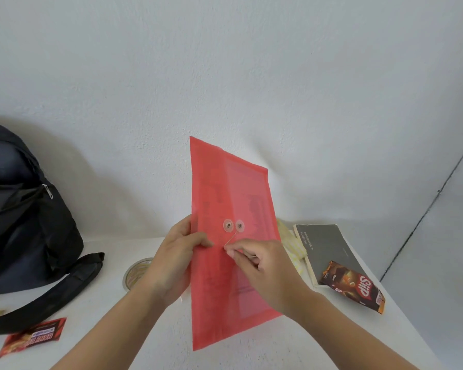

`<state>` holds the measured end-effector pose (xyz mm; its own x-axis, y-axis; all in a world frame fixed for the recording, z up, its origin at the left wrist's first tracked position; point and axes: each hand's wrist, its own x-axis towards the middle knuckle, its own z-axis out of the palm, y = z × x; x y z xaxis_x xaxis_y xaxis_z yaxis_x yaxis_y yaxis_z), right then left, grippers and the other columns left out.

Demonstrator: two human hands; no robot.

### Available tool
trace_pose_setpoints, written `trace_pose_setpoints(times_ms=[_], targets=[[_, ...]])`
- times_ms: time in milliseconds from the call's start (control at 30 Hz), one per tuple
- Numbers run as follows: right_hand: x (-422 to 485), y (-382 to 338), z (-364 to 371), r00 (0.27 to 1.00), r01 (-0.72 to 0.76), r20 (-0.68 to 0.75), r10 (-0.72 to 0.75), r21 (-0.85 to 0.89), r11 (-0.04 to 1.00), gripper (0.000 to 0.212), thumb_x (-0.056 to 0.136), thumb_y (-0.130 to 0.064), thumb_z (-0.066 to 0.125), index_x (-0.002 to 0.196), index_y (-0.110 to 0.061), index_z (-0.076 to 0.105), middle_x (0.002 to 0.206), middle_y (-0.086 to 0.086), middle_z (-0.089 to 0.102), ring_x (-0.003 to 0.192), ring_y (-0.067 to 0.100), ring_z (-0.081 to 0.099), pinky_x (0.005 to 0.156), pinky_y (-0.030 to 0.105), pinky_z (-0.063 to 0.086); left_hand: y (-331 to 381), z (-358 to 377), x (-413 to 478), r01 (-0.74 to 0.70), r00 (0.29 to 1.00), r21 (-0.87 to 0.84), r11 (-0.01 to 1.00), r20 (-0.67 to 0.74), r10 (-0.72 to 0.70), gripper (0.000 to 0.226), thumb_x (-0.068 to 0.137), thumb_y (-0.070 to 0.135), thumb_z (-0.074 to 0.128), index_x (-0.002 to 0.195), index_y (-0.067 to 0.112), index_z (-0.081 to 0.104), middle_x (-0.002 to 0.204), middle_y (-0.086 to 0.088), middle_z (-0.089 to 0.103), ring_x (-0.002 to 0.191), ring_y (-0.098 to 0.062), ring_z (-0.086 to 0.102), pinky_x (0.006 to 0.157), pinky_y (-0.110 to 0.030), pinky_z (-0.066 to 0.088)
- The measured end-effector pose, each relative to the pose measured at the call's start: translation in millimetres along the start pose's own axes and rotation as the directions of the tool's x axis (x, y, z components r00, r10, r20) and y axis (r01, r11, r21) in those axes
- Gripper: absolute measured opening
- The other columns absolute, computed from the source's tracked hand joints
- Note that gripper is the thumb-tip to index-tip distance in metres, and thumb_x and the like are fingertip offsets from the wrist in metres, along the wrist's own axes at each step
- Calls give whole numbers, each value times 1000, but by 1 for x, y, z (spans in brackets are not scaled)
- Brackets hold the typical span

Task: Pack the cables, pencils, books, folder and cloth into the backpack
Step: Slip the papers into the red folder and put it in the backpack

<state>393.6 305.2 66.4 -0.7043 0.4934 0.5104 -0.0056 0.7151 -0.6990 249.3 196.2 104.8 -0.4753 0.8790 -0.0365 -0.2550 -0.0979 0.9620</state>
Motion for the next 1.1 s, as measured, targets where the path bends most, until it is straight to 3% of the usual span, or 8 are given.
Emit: trace_pose_setpoints(times_ms=[100,267,400,600,733,867,1000,1100], targets=[[-3,-1,0,998,-67,-1,68,86,994,15,99,-10,65,103,-9,80,68,-28,65,65,-4,61,67,11,44,2,1,0,-33,998,46,998,45,31,44,87,-18,43,107,8,74,99,-18,73,83,-26,69,76,-37,59],[1,-3,-2,987,-155,-6,162,251,955,16,99,-15,65,94,-17,80,59,4,58,59,6,45,65,19,38,4,4,-4,-61,995,120,991,83,51,42,89,-19,47,106,8,74,97,-13,76,82,-23,72,71,-32,60],[8,-7,-7,988,-153,19,152,203,967,16,100,-11,63,94,-11,78,60,-21,61,61,-2,56,68,8,40,1,1,-3,-59,994,194,979,98,40,34,90,-17,52,109,4,71,96,-24,70,87,-34,64,82,-46,55],[23,-13,-11,997,-74,-4,74,41,996,11,97,-18,69,91,-19,77,64,5,66,61,26,59,66,44,50,-4,1,-2,-100,992,342,934,105,68,44,84,6,83,124,13,68,115,-8,76,108,-27,73,100,-53,55],[31,-13,-18,997,-66,28,66,-7,998,8,92,-14,75,87,-19,81,51,4,49,51,10,38,57,29,39,-3,1,1,-117,991,381,917,110,81,64,71,27,96,127,16,67,119,-5,75,112,-27,72,101,-50,55],[34,-17,-24,989,-95,116,90,41,995,10,90,-8,76,95,-14,82,77,-5,77,74,4,72,73,26,60,1,3,2,-171,982,427,888,150,116,45,75,27,93,112,13,72,111,-6,77,109,-26,72,100,-48,56],[37,-21,-29,985,-158,94,147,127,979,9,89,-10,76,96,-12,82,67,-1,75,53,9,69,44,20,50,2,7,1,-195,978,447,873,153,140,25,83,12,83,105,7,73,92,8,77,86,7,69,79,-7,49],[36,-22,-29,990,-128,62,123,85,988,9,91,-15,75,95,-20,81,70,4,76,48,29,69,38,41,51,0,5,1,-198,976,431,880,168,137,17,84,9,81,98,6,72,90,-6,75,82,-11,68,76,-20,53]])
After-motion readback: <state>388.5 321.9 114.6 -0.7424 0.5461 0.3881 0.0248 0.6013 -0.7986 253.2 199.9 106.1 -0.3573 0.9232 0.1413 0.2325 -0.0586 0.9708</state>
